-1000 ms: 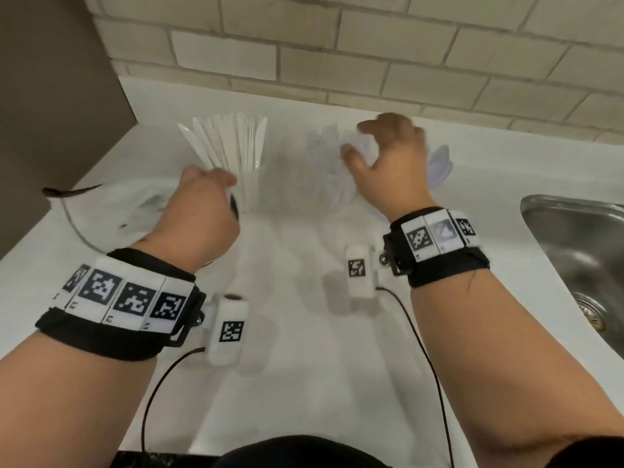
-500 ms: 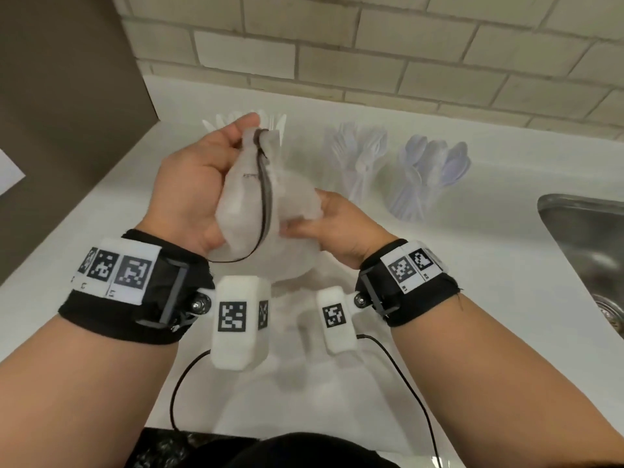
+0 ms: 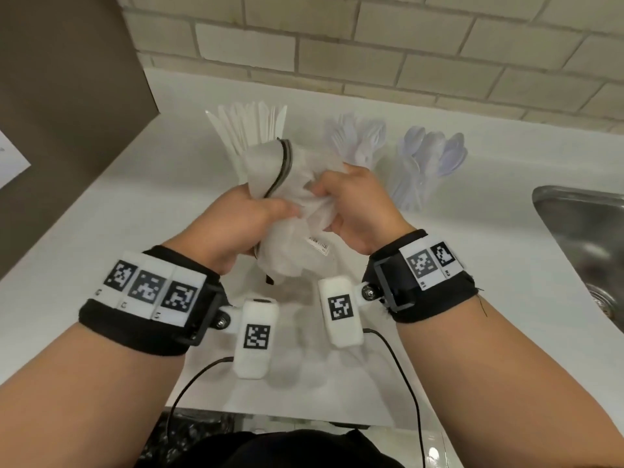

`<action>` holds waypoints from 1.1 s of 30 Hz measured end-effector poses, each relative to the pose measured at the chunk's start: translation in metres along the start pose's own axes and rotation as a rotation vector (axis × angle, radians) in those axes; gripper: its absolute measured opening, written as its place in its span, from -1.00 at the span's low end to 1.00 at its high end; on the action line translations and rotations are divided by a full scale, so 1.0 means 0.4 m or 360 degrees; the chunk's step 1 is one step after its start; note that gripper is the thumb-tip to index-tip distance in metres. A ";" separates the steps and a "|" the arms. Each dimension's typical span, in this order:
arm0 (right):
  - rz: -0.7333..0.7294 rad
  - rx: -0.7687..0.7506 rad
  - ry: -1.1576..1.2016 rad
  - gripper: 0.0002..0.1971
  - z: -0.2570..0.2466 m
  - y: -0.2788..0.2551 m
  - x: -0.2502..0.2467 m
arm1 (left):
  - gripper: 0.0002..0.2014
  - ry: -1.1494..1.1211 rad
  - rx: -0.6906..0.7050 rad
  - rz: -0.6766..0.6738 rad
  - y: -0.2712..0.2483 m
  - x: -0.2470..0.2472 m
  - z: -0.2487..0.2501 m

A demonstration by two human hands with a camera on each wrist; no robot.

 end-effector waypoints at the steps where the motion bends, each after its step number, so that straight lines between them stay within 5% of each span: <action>1: 0.0004 0.0020 0.0025 -0.81 0.000 -0.005 -0.011 | -0.78 -0.0167 -0.0008 -0.0116 -0.002 0.008 -0.002; 4: 0.0028 0.0057 -0.0038 -0.85 0.007 -0.018 -0.037 | -0.76 -0.0609 -0.0008 -0.0192 -0.005 -0.002 0.002; 7: 0.0234 -0.0037 -0.0187 -0.54 0.006 -0.006 -0.101 | -0.80 -0.0869 -0.0124 0.0240 0.012 -0.071 -0.023; 11: 0.0672 -0.0226 -0.0230 -0.68 -0.018 -0.019 -0.200 | -0.74 -0.1133 -0.0373 0.0666 0.005 -0.135 -0.085; 15: 0.0804 -0.0185 0.0004 -0.70 -0.012 -0.030 -0.233 | -0.74 -0.1147 -0.0222 0.0595 0.005 -0.125 -0.071; 18: 0.0365 0.0172 -0.0093 -0.21 0.034 -0.020 -0.169 | -0.65 -0.1103 -0.0130 0.0577 0.004 -0.120 -0.049; 20: 0.0061 0.0108 -0.0183 -0.13 0.043 -0.017 -0.117 | -0.61 -0.1069 -0.0056 0.0487 0.007 -0.103 -0.026; 23: 0.0027 -0.0119 0.0119 -0.23 0.014 -0.019 -0.094 | -0.58 -0.1226 -0.0085 0.0363 0.010 -0.083 -0.023; 27: 0.0272 0.0024 0.0605 -0.62 0.022 -0.016 -0.162 | -0.48 -0.1496 -0.0183 0.0060 0.014 -0.056 -0.026; 29: 0.0085 0.0197 0.0797 -0.71 0.040 -0.015 -0.137 | -0.56 -0.1260 -0.0275 0.0163 0.024 -0.056 -0.051; 30: -0.0007 0.0261 0.0835 -0.59 0.046 -0.022 -0.115 | -0.62 -0.0960 -0.0294 0.0333 0.025 -0.074 -0.066; 33: -0.0102 0.0145 0.0853 -0.37 0.025 -0.020 -0.083 | -0.62 -0.0029 -0.0151 0.1115 -0.010 -0.172 -0.058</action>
Point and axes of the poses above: each hand's wrist, its own y-axis towards the middle knuckle, its own x-axis out of the palm, z = x × y, the point moved 9 cm from there along y, towards the middle knuckle, and after that the axes turned 14 degrees about y, right-handed, at the moved point
